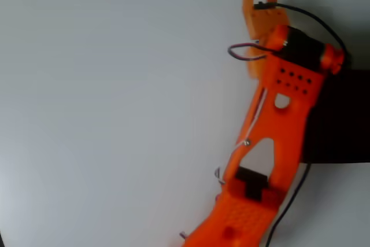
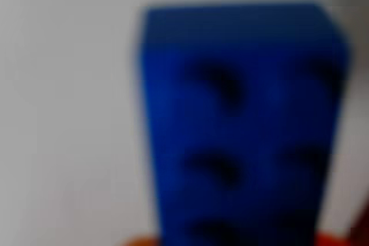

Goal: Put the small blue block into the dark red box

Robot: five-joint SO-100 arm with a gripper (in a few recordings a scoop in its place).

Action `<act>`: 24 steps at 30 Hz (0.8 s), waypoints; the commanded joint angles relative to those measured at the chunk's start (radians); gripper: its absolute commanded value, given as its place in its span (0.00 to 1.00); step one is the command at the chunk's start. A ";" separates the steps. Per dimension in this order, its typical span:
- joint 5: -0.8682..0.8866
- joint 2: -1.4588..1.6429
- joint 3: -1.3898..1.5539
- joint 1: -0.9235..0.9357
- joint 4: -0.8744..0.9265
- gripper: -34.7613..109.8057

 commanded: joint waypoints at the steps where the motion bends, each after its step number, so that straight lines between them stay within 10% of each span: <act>1: -0.080 0.187 0.084 0.080 0.011 0.25; 24: -0.308 0.583 0.857 0.423 -0.325 0.33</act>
